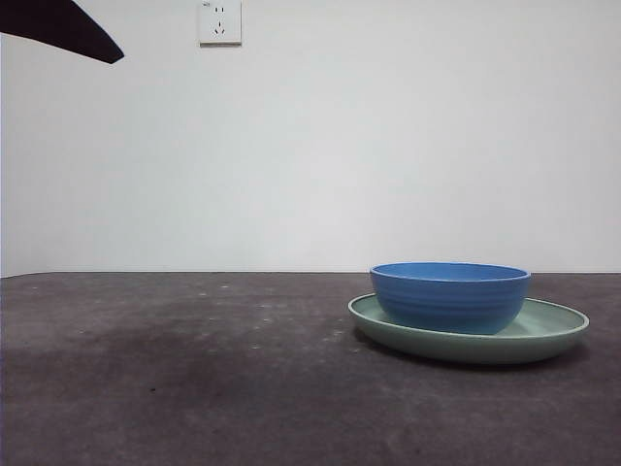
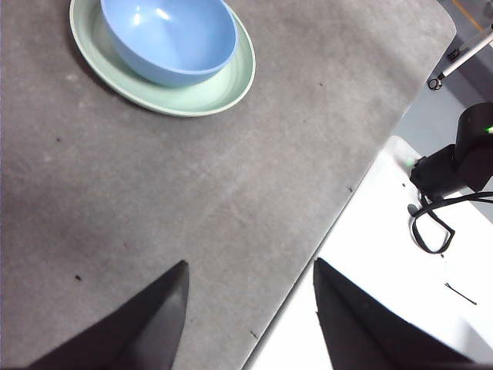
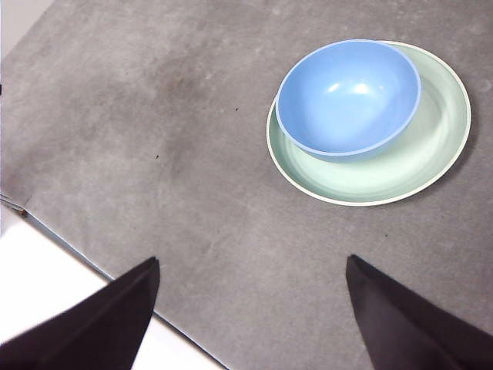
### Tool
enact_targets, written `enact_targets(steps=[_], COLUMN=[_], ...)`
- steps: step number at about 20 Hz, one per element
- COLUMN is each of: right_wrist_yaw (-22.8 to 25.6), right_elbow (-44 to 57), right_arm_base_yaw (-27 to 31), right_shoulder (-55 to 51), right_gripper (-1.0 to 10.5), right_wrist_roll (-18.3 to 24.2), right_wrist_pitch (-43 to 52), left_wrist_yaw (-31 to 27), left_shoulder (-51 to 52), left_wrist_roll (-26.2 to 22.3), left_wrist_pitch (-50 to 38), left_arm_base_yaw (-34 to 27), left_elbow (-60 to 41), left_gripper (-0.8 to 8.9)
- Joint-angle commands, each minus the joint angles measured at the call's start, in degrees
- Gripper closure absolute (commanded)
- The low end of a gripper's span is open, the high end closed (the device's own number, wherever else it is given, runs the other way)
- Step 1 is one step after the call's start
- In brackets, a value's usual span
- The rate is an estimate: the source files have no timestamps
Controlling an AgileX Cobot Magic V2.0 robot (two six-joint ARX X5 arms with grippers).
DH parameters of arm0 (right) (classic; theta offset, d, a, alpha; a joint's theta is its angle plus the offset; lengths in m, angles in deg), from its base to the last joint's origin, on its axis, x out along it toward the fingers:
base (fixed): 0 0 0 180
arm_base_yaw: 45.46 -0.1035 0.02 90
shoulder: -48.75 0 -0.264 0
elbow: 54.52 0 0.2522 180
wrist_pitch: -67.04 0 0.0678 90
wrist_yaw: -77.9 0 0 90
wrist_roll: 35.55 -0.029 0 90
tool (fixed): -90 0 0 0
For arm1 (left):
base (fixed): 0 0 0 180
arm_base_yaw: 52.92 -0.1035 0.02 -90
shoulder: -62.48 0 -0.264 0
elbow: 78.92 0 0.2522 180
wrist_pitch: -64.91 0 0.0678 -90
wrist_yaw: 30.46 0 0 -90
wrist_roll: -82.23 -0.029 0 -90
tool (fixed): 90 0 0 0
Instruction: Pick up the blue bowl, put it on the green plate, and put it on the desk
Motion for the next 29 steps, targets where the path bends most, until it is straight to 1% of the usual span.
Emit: enact_targets(steps=[1, 5, 6, 8, 9, 11, 13, 15, 16, 20, 23, 25, 28, 29], right_wrist_yaw=[0.2, 0.3, 1.0, 3.8, 7.4, 12.7, 19.1, 23.0, 24.0, 23.5, 23.0, 19.6, 13.0, 12.1], right_elbow=[-1.0, -1.0, -1.0, -1.0, -1.0, -1.0, -1.0, -1.0, -1.0, -1.0, -1.0, -1.0, -1.0, -1.0], right_arm_base_yaw=[-0.2, -0.2, -0.2, -0.2, -0.2, -0.2, -0.2, -0.2, -0.1, 0.5, 1.5, 3.2, 6.4, 7.1], right_shoulder=[0.3, 0.4, 0.4, 0.4, 0.6, 1.2, 2.4, 4.0, 5.1, 11.0, 17.3, 24.3, 34.8, 37.5], right_gripper=[5.6, 5.6, 5.6, 5.6, 5.6, 5.6, 5.6, 5.6, 5.6, 5.6, 5.7, 5.7, 5.7, 5.8], right_wrist_roll=[0.3, 0.2, -0.5, -2.4, -4.1, -5.6, -7.0, -7.4, -7.7, -8.2, -8.2, -7.5, -6.4, -6.3], right_wrist_pitch=[0.2, 0.2, 0.2, 0.2, 0.2, 0.2, 0.5, 1.6, 2.7, 8.3, 12.4, 16.0, 21.4, 22.9], left_wrist_yaw=[0.5, 0.5, 0.5, 0.5, 0.5, 0.5, 0.5, 0.5, 0.5, 0.5, 0.5, 0.5, 0.5, 0.5], left_shoulder=[-0.2, -0.2, -0.2, -0.2, -0.2, -0.2, -0.2, -0.2, -0.2, -0.2, -0.2, -0.2, -0.2, -0.2], left_wrist_roll=[-1.1, -1.1, -1.1, -1.1, -1.1, -1.1, -1.1, -1.1, -1.2, -1.2, -1.4, -1.4, -1.4, -1.4], left_wrist_pitch=[-0.9, -0.9, -0.9, -0.9, -0.9, -0.9, -0.9, -0.9, -0.9, -0.9, -0.9, -0.9, -0.9, -0.9], left_arm_base_yaw=[0.3, 0.3, 0.3, 0.3, 0.3, 0.3, 0.3, 0.3, 0.3, 0.3, 0.3, 0.3, 0.3, 0.3], left_elbow=[0.6, 0.6, 0.6, 0.6, 0.6, 0.6, 0.6, 0.6, 0.6, 0.6, 0.6, 0.6, 0.6, 0.6], left_gripper=[5.51, 5.51, 5.51, 5.52, 5.51, 5.51, 5.51, 5.51, 5.51, 5.51, 5.51, 5.51, 5.51, 5.51])
